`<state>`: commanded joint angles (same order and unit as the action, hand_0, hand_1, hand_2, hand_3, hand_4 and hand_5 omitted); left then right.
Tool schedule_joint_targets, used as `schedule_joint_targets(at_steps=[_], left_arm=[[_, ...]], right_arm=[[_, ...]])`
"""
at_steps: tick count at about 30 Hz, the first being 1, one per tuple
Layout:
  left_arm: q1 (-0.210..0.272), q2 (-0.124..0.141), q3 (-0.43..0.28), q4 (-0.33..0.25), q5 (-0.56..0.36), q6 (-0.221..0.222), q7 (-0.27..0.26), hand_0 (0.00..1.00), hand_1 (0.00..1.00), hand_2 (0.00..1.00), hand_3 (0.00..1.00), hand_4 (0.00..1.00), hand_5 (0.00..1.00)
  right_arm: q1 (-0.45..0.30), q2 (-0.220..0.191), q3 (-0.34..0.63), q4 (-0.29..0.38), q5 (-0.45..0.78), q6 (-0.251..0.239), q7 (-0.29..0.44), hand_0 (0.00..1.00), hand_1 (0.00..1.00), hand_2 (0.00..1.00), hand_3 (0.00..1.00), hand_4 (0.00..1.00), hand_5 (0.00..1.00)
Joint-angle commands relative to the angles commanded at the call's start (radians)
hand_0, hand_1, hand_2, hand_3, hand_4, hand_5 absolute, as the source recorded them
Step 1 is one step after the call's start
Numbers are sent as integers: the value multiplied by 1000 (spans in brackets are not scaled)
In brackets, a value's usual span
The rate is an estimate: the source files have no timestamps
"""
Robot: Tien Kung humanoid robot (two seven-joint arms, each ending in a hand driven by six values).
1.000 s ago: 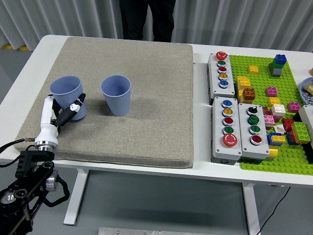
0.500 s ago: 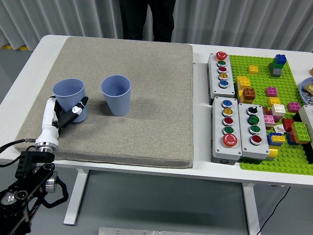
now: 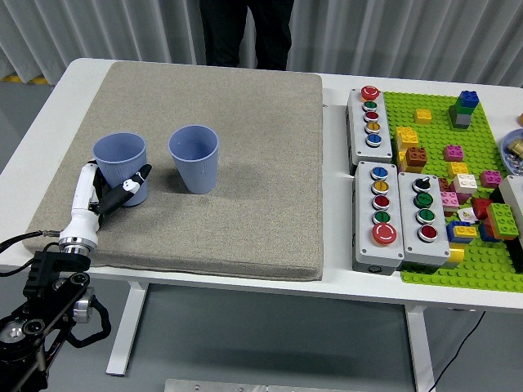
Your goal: Pick cup pour cup place
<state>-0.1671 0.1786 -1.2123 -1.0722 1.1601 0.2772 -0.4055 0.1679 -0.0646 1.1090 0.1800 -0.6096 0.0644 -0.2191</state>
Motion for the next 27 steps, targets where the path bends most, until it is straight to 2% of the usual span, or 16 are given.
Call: schedule_joint_targets(at_steps=[18,27], left_arm=[[12,10,-23,-17,17,-4,5,765,788,869,852,935,460],[32,27,-19,-65,41,-10,17,772,793,871,851,944,471]], right_arm=[[-7,2,0,0,-4,0,-2,680,673,683,643,438,176],[-7,1,1,0,-6,0,-3,680,673,683,642,438,176]])
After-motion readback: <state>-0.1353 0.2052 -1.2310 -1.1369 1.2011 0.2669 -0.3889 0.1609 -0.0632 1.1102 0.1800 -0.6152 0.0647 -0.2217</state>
